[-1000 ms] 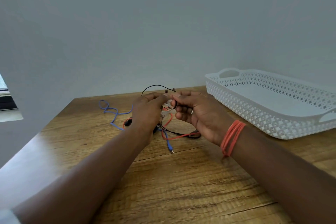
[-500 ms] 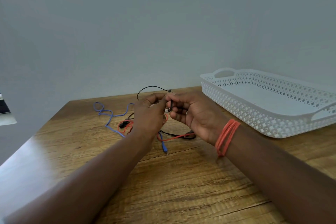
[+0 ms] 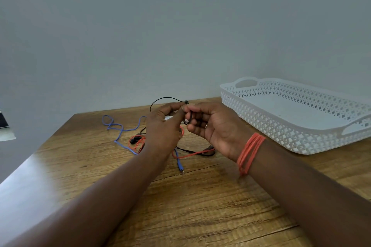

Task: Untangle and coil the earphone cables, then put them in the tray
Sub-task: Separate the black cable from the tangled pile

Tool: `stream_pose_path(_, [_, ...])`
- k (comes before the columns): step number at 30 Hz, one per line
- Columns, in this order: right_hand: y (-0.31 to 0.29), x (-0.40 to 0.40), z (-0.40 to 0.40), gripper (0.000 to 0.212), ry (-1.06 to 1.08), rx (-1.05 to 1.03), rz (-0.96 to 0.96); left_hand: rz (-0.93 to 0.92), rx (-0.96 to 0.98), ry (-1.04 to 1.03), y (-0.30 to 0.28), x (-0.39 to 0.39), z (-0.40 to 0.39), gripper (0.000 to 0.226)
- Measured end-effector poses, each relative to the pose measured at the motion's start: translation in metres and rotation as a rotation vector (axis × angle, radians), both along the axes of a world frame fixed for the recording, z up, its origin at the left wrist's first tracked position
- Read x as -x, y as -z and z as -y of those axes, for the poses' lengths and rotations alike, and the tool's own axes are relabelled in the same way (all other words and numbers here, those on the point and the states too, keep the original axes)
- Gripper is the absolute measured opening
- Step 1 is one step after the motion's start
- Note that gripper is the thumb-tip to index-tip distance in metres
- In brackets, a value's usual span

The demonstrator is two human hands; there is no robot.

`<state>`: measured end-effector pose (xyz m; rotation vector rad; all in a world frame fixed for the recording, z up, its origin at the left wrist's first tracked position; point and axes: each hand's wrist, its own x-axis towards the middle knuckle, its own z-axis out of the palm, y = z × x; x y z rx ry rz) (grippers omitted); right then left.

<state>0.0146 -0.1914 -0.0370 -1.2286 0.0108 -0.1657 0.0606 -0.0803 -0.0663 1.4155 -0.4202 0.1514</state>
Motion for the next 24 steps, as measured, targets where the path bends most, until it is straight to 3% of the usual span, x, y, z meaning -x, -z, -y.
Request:
stream_pose_path(7, [-0.002,0.0021,0.0025,0.018,0.018,0.003,0.008,0.245,-0.189,-0.119,-0.0014,-0.0037,-0.0027,0.011])
stream_pose_path(15, [-0.0013,0.0005,0.0008,0.015,-0.025,-0.006,0.044,0.147,-0.118,-0.131,0.0016,-0.0057,-0.0022,0.009])
stream_pose_path(24, [0.0026,-0.0037,0.0008,0.013,-0.027,0.016,0.032,0.171,-0.158,-0.149,0.0015,-0.0048,-0.0024,0.01])
